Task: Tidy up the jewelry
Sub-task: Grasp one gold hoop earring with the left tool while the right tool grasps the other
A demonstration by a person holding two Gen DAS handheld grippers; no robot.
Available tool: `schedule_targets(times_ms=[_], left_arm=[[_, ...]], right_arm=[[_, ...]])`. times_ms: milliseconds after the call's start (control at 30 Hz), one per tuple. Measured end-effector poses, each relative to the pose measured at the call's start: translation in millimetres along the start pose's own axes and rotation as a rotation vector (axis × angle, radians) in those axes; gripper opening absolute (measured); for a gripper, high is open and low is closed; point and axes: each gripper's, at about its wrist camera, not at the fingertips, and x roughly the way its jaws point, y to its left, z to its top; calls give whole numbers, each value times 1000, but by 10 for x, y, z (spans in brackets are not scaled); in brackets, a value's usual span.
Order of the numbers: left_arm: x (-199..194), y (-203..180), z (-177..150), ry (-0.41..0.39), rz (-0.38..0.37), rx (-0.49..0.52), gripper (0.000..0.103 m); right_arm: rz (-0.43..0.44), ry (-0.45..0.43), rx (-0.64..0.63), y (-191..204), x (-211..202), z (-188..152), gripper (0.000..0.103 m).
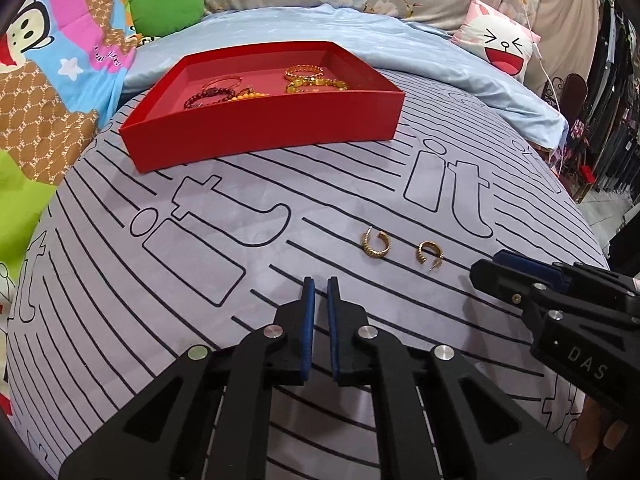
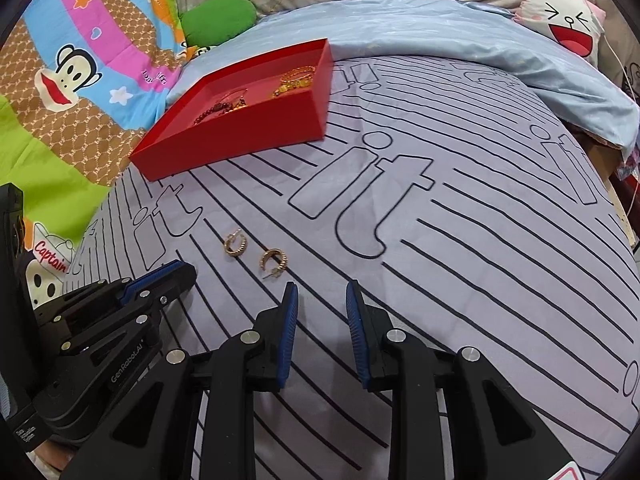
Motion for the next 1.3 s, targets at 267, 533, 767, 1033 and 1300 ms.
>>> schedule_targets(times_ms=[267, 533, 767, 1033, 1300], left_arm=[[-13, 71, 30, 4, -4, -34, 20], [-9, 94, 107, -5, 0, -55, 32], [15, -8, 199, -9, -30, -44, 33], [155, -218, 239, 9, -54, -13, 34], [217, -284, 258, 0, -26, 12, 27]], right_arm=[[16, 9, -57, 246, 163, 83, 25], [-47, -8, -117, 346, 217, 106, 16], [-86, -23, -89, 196, 144, 92, 16], [-99, -28, -20, -72, 56, 88, 16], [-91, -29, -14, -113, 56, 70, 16]])
